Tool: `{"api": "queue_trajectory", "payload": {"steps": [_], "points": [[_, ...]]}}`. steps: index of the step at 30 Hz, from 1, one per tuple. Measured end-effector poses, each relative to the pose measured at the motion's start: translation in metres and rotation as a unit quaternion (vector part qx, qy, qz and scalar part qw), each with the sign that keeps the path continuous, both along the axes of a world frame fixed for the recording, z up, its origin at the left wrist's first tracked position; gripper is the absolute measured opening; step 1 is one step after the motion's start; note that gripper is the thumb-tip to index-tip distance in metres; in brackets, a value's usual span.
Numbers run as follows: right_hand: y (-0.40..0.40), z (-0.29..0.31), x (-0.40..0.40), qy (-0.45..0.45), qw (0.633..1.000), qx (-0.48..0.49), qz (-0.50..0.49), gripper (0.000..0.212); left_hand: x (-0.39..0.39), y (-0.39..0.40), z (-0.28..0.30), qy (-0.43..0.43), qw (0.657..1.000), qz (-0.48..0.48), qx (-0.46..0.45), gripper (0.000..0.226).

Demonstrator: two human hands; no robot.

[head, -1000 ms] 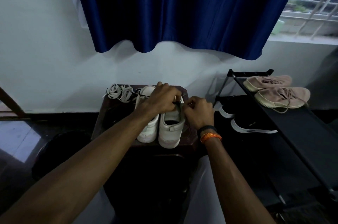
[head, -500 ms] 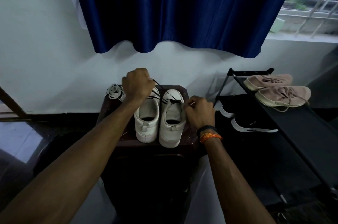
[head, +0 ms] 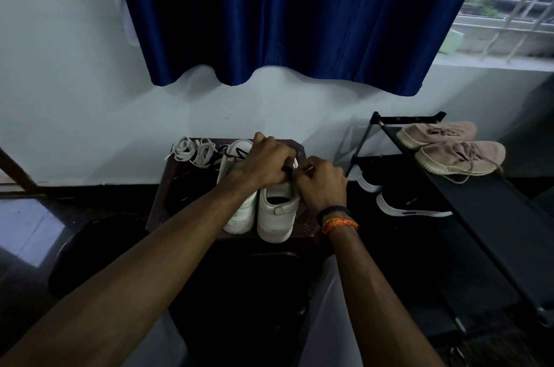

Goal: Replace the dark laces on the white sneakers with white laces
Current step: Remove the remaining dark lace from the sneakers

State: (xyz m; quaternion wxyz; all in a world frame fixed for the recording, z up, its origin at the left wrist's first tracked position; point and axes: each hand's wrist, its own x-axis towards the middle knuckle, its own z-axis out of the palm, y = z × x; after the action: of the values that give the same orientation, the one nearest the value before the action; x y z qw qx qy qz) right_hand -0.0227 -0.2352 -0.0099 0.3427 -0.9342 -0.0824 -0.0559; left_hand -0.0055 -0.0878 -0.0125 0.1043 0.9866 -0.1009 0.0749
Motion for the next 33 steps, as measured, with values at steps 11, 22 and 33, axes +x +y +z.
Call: {"api": "queue_trajectory", "payload": {"steps": [11,22,33], "points": [[-0.002,0.001,-0.001,0.006,1.000,0.008,-0.003,0.014,0.005,0.014,0.008,-0.082,0.989,0.116,0.048,0.008],[0.000,0.002,-0.003,0.005,1.000,-0.001,0.002,0.012,-0.008,0.081,0.008,-0.042,0.950,0.299,-0.076,0.012],[-0.001,-0.003,0.001,0.003,1.000,0.000,0.001,0.013,0.000,-0.008,-0.004,-0.029,1.000,0.007,0.007,0.007]]}}
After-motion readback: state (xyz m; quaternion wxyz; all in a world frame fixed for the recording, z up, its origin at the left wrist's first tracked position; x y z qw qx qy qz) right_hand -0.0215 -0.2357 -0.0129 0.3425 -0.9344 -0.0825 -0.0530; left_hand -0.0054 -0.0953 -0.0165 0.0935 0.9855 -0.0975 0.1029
